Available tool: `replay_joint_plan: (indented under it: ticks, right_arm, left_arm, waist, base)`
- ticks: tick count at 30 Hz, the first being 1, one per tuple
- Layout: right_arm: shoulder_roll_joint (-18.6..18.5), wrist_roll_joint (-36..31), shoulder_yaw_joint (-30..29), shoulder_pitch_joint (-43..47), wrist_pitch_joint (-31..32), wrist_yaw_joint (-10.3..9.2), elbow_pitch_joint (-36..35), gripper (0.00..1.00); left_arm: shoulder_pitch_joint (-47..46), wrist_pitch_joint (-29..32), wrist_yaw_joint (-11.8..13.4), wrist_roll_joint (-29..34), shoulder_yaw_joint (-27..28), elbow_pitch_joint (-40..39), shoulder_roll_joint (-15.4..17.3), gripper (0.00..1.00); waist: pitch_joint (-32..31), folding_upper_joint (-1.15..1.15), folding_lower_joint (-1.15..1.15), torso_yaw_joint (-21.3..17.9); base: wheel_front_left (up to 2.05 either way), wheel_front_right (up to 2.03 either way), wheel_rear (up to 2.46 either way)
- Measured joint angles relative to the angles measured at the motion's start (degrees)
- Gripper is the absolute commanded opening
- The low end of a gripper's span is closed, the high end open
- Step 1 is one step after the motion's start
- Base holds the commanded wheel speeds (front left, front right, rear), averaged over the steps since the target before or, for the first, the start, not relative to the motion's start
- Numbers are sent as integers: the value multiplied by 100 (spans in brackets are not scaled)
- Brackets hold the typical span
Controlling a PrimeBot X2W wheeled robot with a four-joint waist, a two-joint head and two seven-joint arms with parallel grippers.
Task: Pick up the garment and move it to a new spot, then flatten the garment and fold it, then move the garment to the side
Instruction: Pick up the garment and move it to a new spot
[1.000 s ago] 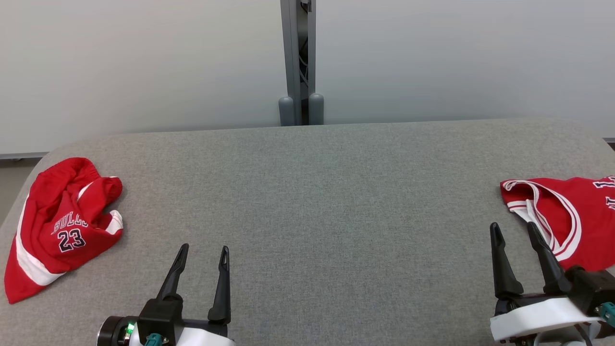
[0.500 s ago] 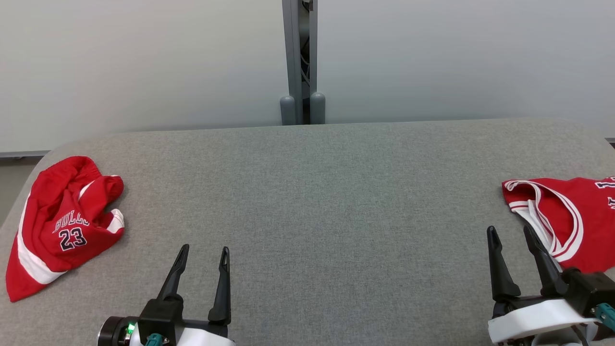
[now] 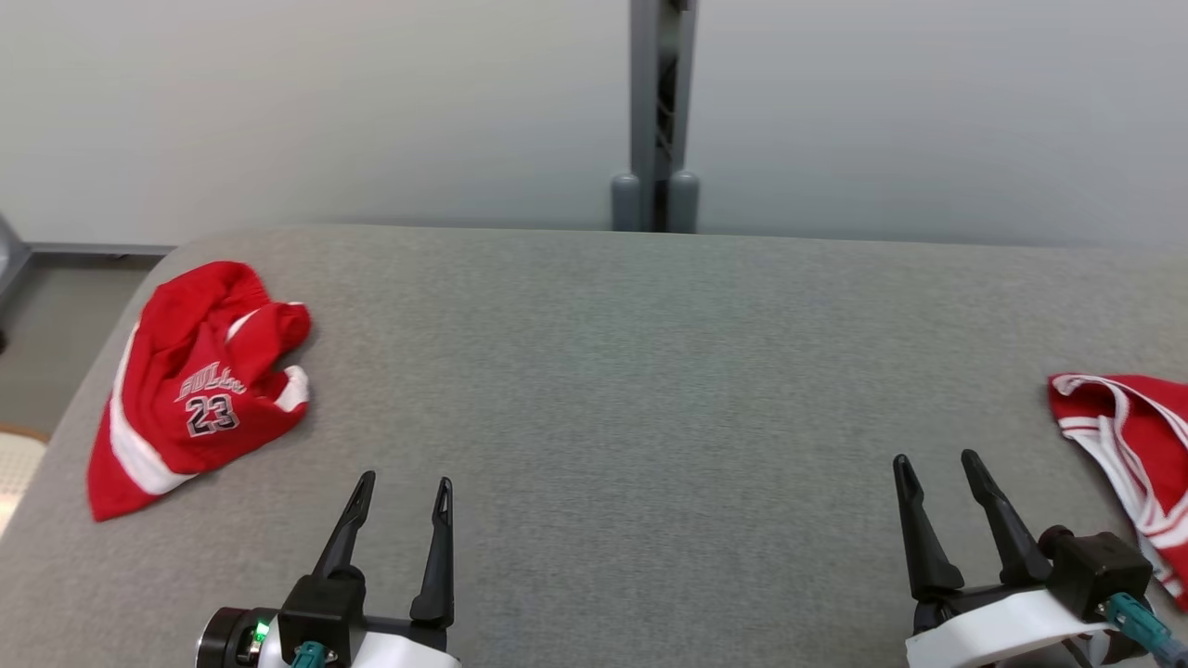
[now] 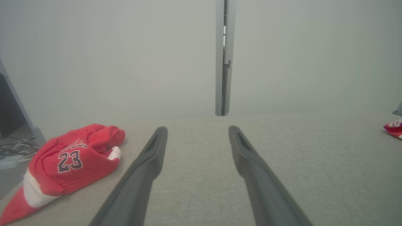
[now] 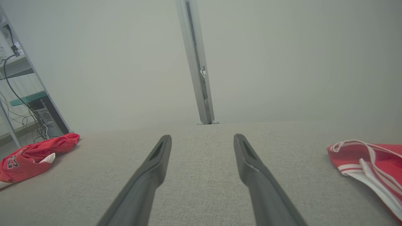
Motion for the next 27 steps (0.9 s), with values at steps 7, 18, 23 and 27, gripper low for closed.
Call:
replay_joint_plan:
  ticks: [7, 18, 23, 27]
  right_arm:
    - [-2, 129, 177, 25, 1, 0, 4, 100]
    - [0, 282, 407, 51, 1, 0, 7, 100]
    - [0, 310, 517, 49, 1, 0, 23, 100]
    - [3, 301, 628, -113, 0, 0, 82, 100]
  left_arm:
    - [8, 0, -51, 115, 108, -3, -1, 100]
    - [85, 0, -127, 280, 378, -48, 0, 100]
    - [89, 0, -138, 293, 491, -127, 1, 100]
    - [109, 0, -69, 259, 594, -229, 3, 100]
  waist:
    - [-24, 0, 0, 665]
    - [-119, 0, 0, 1666]
    - [-154, 0, 0, 2077]
    - [-66, 0, 0, 2225]
  base:
    - [0, 0, 0]
    - [0, 0, 0]
    - [0, 0, 0]
    - [0, 0, 0]
